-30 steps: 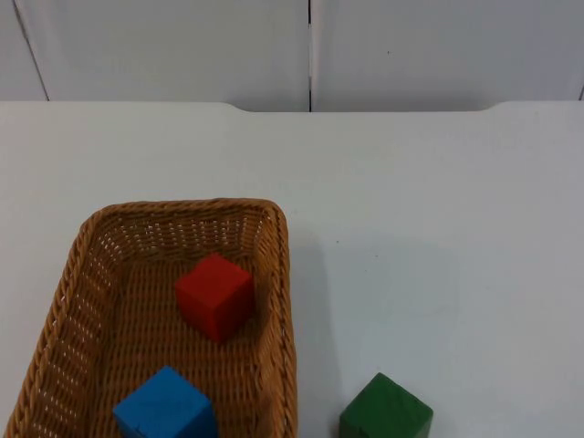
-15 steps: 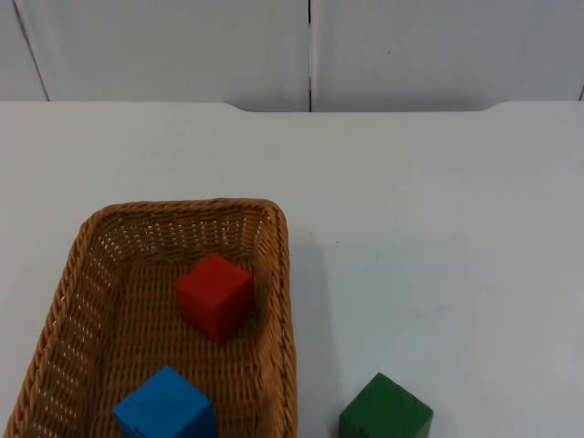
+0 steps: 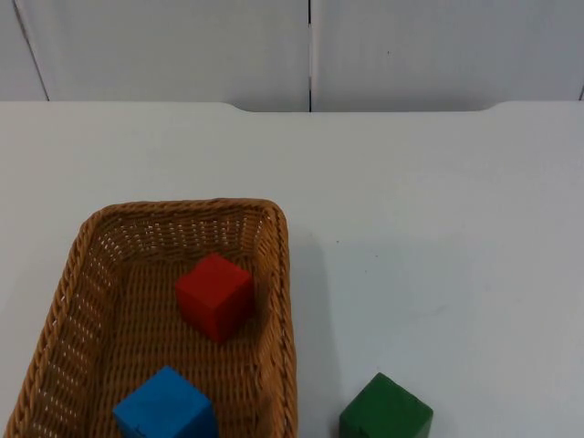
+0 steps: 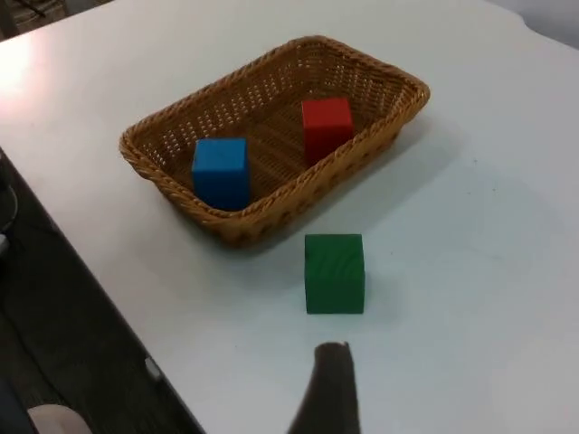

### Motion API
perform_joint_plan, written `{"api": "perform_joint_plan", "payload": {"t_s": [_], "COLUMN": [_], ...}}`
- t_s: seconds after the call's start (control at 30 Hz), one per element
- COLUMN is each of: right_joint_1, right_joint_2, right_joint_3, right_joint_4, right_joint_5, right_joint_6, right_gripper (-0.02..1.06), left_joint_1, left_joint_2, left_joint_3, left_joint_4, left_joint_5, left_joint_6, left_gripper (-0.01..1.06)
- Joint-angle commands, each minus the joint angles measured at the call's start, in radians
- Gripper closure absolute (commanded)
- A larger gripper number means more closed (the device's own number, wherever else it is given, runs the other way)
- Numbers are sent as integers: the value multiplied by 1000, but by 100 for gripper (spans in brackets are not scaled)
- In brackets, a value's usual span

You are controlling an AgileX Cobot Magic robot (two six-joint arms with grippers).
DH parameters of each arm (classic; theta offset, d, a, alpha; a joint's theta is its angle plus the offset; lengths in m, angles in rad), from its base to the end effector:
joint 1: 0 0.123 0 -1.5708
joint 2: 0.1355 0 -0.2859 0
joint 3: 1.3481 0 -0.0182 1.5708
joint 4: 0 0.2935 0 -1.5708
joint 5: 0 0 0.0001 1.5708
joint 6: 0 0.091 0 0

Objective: Pick up one cube with each hand and place exactly two cubes into the same basket, leaving the remaining cube outside.

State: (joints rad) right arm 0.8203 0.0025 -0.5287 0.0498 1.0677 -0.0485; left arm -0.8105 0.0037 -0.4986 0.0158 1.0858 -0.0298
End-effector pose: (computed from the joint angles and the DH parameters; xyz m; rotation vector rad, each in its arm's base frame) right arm 0.0162 0.0232 0.3062 -0.8732 1.8741 0.5422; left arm 0.0227 -0.0221 0.2952 0.8028 1.9536 -0.4912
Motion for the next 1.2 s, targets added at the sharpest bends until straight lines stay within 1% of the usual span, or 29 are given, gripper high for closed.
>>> {"api": "perform_joint_plan", "payload": {"t_s": [0.0,0.2,0.23,0.27,0.3,0.37,0.4,0.43,0.47,0.5,0.6,1.17], "right_joint_1": [4,4,4,4,4,4,4,4,4,4,4,4], "right_joint_2": [-2,-2,-2,-2,-2,-2,-2,-2,-2,-2,-2,-2], "right_joint_3": [2,4,4,4,4,4,4,4,4,4,14,14], "right_joint_4": [-16,-22,-22,-22,-22,-22,-22,-22,-22,-22,-24,-22], "right_joint_5": [-1,1,1,1,1,1,1,1,1,1,11,11], "right_joint_6": [9,19,19,19,19,19,19,19,19,19,19,19], "right_gripper": [38,38,38,38,38,36,32,26,26,21,0,-1], "left_joint_1": [-2,-2,-2,-2,-2,-2,-2,-2,-2,-2,-2,-2], "left_joint_2": [-4,-4,-4,-4,-4,-4,-4,-4,-4,-4,-4,-4], "left_joint_3": [4,4,4,4,4,4,4,4,4,4,4,4], "left_joint_4": [-9,-16,-16,-16,-16,-16,-16,-16,-16,-16,-16,-16], "left_joint_5": [-11,-11,-11,-11,-11,-11,-11,-11,-11,-11,-11,-11], "left_joint_6": [0,0,0,0,0,0,0,0,0,0,0,0], "left_gripper": [32,32,29,20,20,6,-1,0,0,0,0,0]}}
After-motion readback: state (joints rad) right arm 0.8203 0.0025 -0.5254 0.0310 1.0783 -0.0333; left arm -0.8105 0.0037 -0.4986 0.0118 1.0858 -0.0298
